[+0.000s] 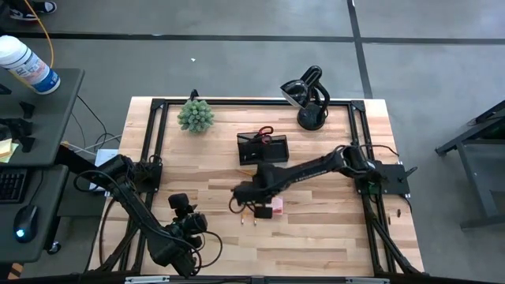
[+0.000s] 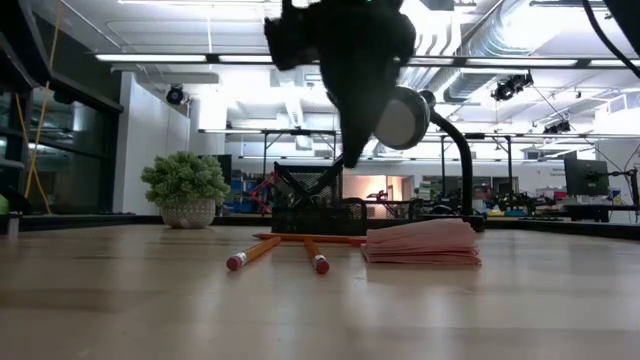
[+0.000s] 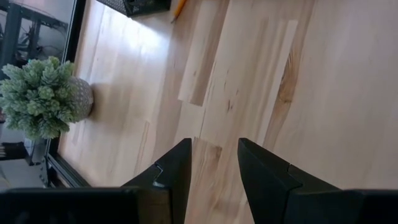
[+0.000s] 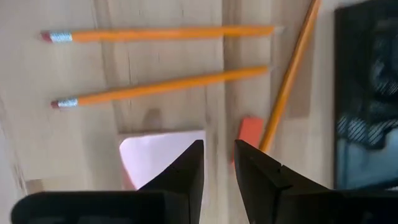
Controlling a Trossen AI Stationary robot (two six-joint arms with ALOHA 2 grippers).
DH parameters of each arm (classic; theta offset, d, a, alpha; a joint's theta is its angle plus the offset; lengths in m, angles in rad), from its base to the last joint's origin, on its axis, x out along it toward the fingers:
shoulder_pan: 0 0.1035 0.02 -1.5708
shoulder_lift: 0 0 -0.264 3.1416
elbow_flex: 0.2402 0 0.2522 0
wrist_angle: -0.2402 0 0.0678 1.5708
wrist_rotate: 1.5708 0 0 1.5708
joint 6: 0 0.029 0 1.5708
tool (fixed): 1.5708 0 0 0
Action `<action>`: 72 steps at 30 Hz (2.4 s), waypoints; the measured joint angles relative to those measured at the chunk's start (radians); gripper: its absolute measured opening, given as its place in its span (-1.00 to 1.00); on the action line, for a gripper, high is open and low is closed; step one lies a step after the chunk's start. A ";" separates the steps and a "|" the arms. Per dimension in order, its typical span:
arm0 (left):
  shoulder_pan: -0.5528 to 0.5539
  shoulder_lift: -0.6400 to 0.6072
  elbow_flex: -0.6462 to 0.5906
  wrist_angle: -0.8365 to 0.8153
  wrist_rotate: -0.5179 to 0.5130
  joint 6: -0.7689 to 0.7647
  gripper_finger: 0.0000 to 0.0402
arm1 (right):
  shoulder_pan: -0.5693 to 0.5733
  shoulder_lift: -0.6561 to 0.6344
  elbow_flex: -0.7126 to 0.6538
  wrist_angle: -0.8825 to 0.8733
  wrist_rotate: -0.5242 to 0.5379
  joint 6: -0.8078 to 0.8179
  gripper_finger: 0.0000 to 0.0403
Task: Pick and place office supplies into organizer
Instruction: Put the eraser into the desk organizer
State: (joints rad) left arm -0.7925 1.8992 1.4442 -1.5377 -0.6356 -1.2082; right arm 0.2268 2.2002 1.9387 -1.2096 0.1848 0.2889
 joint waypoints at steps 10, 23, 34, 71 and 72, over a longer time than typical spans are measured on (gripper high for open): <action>0.000 0.000 0.000 0.004 0.021 0.007 -0.40 | 0.045 0.000 -0.124 0.009 0.016 0.188 -0.59; 0.000 0.000 0.000 0.077 0.041 0.061 -0.40 | -0.023 -0.016 -0.130 0.045 -0.056 0.112 -0.59; 0.000 0.000 0.000 0.083 0.081 0.084 -0.40 | -0.145 -0.016 -0.130 -0.003 -0.366 0.129 -0.59; 0.002 0.000 0.134 0.422 0.236 0.003 -0.40 | -0.175 0.029 -0.130 0.096 -0.126 -0.053 -0.14; 0.002 0.000 0.134 0.430 0.236 0.003 -0.40 | -0.175 0.035 -0.130 0.093 -0.122 -0.060 -0.12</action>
State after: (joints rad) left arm -0.7910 1.8988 1.5780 -1.1076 -0.3992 -1.2057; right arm 0.0519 2.2355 1.8091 -1.1164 0.0629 0.2286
